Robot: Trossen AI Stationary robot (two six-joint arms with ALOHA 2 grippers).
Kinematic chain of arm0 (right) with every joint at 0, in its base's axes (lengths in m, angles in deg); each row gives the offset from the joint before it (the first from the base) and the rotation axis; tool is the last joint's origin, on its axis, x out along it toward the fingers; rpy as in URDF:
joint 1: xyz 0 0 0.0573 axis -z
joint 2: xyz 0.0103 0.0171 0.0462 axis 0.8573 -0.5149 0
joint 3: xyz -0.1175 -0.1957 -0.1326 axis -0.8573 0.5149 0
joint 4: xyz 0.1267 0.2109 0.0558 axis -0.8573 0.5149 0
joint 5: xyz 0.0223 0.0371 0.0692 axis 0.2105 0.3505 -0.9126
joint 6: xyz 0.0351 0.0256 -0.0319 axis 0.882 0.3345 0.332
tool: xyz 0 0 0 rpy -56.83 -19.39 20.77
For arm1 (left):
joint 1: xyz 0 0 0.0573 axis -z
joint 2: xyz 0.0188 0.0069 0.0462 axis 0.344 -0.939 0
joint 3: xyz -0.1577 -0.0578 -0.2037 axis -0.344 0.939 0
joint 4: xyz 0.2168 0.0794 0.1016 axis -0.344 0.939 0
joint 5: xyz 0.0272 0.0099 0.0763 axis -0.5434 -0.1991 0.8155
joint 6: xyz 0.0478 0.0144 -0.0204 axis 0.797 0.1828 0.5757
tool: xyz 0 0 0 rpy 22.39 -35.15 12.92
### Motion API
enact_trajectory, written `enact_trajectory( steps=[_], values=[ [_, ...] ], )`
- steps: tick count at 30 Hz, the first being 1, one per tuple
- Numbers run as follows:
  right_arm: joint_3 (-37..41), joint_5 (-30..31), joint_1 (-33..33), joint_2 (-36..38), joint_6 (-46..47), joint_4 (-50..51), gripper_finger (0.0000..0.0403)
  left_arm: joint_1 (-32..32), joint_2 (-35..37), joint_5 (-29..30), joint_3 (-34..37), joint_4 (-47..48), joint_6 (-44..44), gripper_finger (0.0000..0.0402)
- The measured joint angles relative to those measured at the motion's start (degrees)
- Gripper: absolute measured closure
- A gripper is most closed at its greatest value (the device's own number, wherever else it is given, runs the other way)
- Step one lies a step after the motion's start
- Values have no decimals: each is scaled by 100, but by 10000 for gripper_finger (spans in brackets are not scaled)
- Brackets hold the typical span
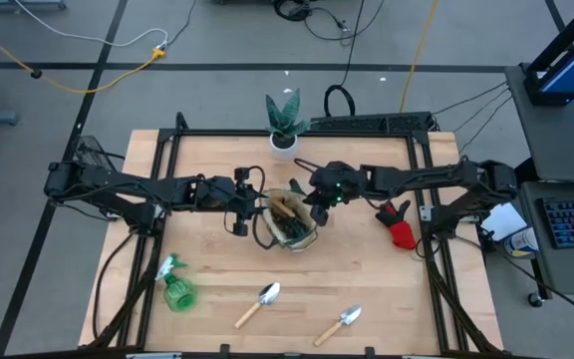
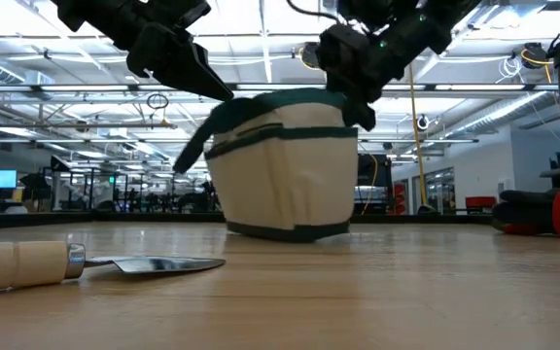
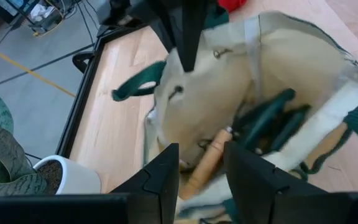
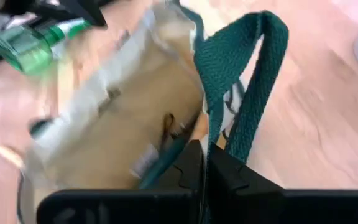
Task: Pick & Place Garden tools in Gardening bag
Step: Adjust the gardening bag
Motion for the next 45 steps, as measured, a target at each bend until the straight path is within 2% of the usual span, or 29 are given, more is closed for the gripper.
enact_trajectory(
  steps=[10,14,19,24,29,35,40,45],
  values=[
    [2,-99,2,-151,133,249,402,0,0,0,0,-1,7,270],
    [-11,-119,-11,11,-54,-90,402,1,0,0,0,-2,4,270],
    [-4,-145,0,2,0,319,402,0,0,0,0,-4,-81,270],
    [-4,-140,-42,2,-135,226,401,11,0,-53,0,4,-232,270],
    [-4,-142,-44,2,-142,193,378,91,0,-256,0,47,-946,270],
    [-4,-144,-48,2,-667,180,322,346,0,-323,0,179,-1962,270],
    [-4,-144,-48,2,-968,171,280,740,0,-328,0,277,-2893,270],
    [-4,-144,-48,2,-1095,164,257,1207,0,-329,0,410,-3677,270]
  ],
)
